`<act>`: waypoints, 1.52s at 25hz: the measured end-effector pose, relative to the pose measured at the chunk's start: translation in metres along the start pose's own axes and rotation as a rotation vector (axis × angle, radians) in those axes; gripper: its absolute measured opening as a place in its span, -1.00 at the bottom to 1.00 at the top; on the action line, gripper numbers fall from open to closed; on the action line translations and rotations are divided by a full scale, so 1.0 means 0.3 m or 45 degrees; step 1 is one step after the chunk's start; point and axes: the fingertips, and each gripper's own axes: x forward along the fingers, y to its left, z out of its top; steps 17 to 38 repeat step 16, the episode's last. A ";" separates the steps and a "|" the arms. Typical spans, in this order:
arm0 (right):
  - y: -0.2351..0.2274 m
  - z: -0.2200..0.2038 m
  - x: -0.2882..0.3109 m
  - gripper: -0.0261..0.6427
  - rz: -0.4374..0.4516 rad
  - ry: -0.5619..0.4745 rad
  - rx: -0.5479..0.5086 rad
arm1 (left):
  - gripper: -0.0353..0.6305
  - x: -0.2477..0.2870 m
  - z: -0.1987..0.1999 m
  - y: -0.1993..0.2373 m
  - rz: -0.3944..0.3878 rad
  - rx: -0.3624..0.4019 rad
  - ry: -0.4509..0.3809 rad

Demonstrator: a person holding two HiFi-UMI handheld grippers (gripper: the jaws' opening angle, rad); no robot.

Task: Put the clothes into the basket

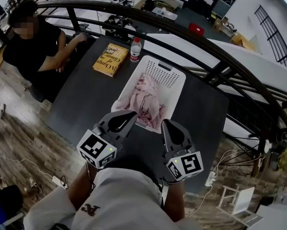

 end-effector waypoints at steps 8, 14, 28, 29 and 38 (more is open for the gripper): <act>0.002 -0.015 0.008 -0.86 0.003 0.012 -0.002 | -0.91 0.008 -0.010 0.006 -0.006 0.000 0.001; 0.003 -0.019 0.013 -0.86 -0.003 0.025 -0.006 | -0.91 0.010 -0.012 0.008 -0.014 -0.006 0.001; 0.005 -0.021 0.015 -0.86 -0.004 0.029 -0.006 | -0.91 0.009 -0.011 0.009 -0.019 -0.004 0.001; 0.005 -0.021 0.015 -0.86 -0.004 0.029 -0.006 | -0.91 0.009 -0.011 0.009 -0.019 -0.004 0.001; 0.005 -0.021 0.015 -0.86 -0.004 0.029 -0.006 | -0.91 0.009 -0.011 0.009 -0.019 -0.004 0.001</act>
